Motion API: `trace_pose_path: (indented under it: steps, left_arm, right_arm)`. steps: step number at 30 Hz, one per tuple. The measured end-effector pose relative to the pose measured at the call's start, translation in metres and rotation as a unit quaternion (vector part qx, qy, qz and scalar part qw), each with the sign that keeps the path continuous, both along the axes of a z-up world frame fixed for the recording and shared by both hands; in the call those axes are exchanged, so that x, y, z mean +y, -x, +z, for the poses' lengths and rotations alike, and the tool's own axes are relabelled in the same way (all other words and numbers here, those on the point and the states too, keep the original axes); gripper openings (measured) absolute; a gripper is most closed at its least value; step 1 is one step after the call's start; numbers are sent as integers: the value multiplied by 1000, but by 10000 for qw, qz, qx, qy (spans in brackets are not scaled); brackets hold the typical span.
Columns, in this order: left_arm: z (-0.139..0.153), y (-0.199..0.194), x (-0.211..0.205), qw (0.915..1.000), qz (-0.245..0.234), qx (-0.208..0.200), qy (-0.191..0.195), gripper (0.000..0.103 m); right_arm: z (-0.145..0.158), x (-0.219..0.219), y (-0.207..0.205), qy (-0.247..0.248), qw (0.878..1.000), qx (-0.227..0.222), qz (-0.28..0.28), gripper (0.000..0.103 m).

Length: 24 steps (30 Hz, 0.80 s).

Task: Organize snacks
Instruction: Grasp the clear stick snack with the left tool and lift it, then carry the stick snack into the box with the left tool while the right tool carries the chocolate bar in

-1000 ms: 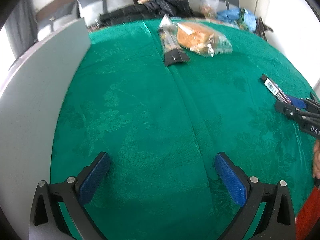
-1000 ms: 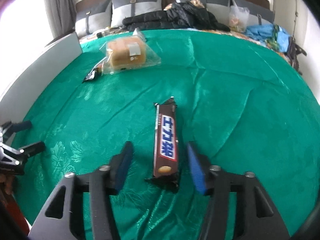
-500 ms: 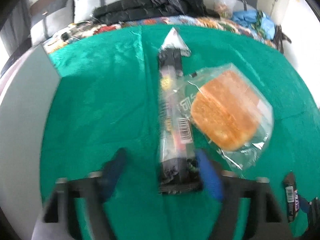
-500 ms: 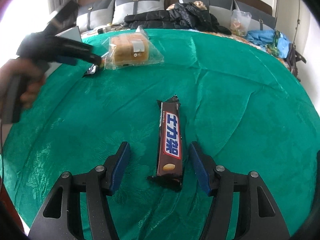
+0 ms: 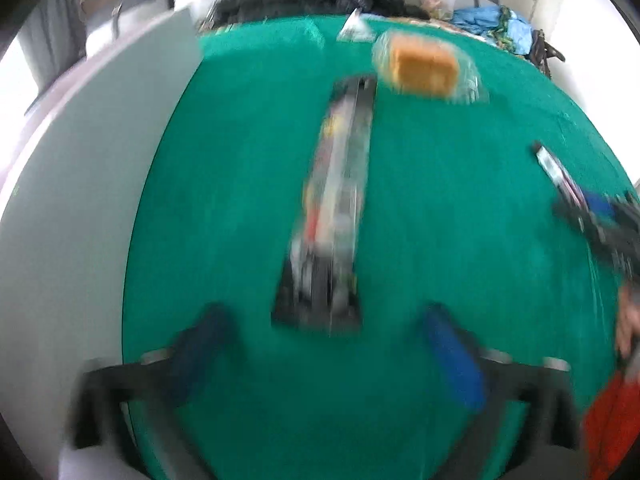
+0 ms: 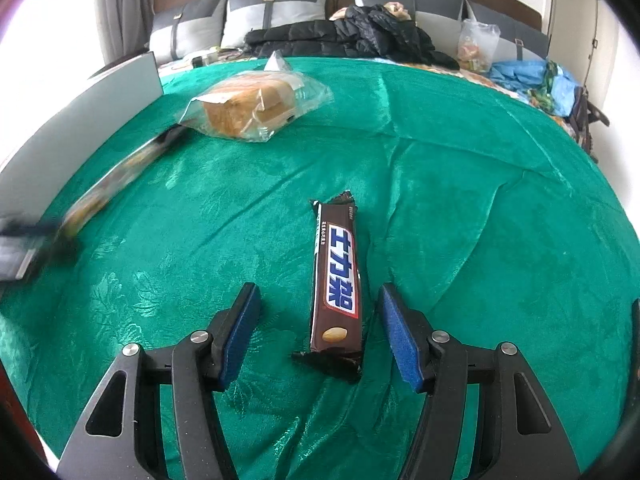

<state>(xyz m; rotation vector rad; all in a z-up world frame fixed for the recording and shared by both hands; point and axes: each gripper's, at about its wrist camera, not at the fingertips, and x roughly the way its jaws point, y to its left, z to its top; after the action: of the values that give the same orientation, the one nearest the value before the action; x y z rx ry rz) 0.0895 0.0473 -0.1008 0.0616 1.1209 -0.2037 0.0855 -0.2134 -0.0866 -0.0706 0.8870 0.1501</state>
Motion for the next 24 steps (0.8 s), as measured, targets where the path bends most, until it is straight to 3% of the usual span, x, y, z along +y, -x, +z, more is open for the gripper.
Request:
trace_pose_path:
  steps: [3,7,9,12,13,15,16,17,20,22,23,24]
  left_arm:
    - [3,8,6,9999,-54,-128,62,103]
    - [11,-21,-8,9994,-103,-337,24,103]
    - [7,-43,-21,9991,-238,-305,-196,103]
    - [2,-64,-37,9966,-439,-247,-659,100]
    - [2,-66,-41,9956,-544,-252,-719,95]
    - [5,-63,-41,9960,-728,-327,-402,60]
    - [7,-62,-39,9966,-715,-324,-234,32]
    - [8,-60,-37,9972,-663,-315,-165,21]
    - [9,-47,-30,9974,-632,-340,-76,20]
    - [11,-31,-25,9975,-622,-324,64,20]
    - [14,-21,-21,9976,-584,-323,197,20]
    - [16,-12,-16,9975,-529,-329,342,20]
  right_arm:
    - [0,0,0,-3,10000,1,5,64]
    - [0,-1,-1,-82,10000,28,38,71]
    - [-1,-3,-2,-253,9995,87,169,82]
    - [4,-13,-12,-619,9961,507,384,81]
    - [8,-21,-20,-753,9935,795,305,81]
    - [17,-32,-29,-848,9906,1071,-7,81]
    - [21,-36,-33,-835,9897,1155,-119,81]
    - [24,-37,-39,-803,9879,1317,-145,80]
    - [26,-26,-48,-631,9861,1535,33,79]
    - [23,-16,-50,-507,9857,1602,155,66]
    - [20,-10,-51,-405,9858,1616,215,32]
    - [17,-7,-52,-302,9856,1651,194,19]
